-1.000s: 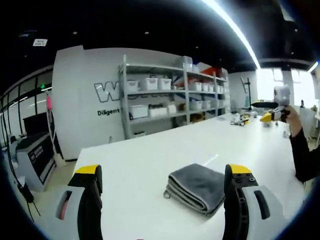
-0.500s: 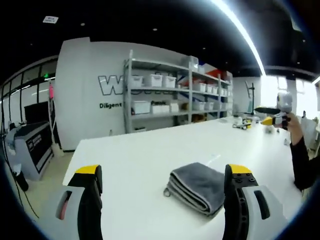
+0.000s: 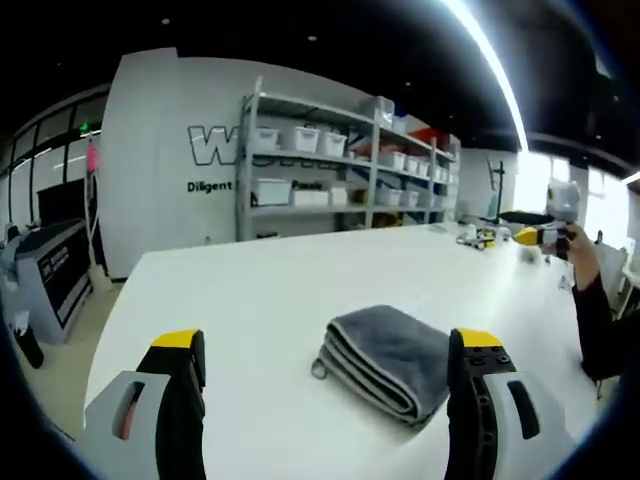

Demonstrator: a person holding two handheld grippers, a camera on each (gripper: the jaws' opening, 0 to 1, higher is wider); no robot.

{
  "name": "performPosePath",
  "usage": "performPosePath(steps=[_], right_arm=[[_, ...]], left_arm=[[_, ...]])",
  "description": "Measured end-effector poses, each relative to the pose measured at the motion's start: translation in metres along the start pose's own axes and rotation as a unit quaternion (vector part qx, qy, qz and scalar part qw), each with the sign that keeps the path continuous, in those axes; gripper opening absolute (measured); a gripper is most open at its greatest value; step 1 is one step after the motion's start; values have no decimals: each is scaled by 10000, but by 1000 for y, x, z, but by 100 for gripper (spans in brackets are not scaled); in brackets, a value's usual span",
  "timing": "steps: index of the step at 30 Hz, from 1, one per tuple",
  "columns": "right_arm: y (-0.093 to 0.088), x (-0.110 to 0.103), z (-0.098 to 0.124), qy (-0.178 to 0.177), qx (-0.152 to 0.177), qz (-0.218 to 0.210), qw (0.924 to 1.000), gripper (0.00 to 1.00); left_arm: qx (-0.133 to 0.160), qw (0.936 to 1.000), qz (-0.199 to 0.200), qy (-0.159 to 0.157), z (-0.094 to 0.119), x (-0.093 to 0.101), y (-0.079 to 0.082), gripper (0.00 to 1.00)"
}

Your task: Open the folded towel by lifting each exposed corner and separating the folded layers until the towel lies flat within the target outline without major curled edges

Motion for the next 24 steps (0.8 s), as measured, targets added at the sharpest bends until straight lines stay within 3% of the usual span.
performPosePath(steps=[12, 15, 17, 21, 24], right_arm=[[-8, 1, -14, 95, -31, -281, 9996, 89], [-9, 0, -17, 144, 19, -401, 9991, 92], [-8, -2, -20, 166, 181, -572, 9981, 98], [-16, -7, -28, 248, 64, -622, 9977, 100], [-22, -11, -34, 353, -72, -638, 9973, 100]], left_arm=[[-197, 9992, 303, -149, -12, -2, -15, 99], [-253, 9987, 374, -251, -15, 0, -17, 99], [-291, 9983, 418, -284, -17, 1, -19, 99], [-385, 9961, 672, -431, -24, 6, -26, 99], [-548, 9951, 634, -522, -30, 11, -34, 98]])
Point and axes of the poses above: the point that each gripper's makers call its tool centre point, and the gripper's own axes: z roughly backward along the fingers, x roughly to its right, y roughly out of its top, the point moved 8 cm from there along z, roughly backward along the fingers, and after that the axes turned 14 degrees about y, right-handed, at the moved point
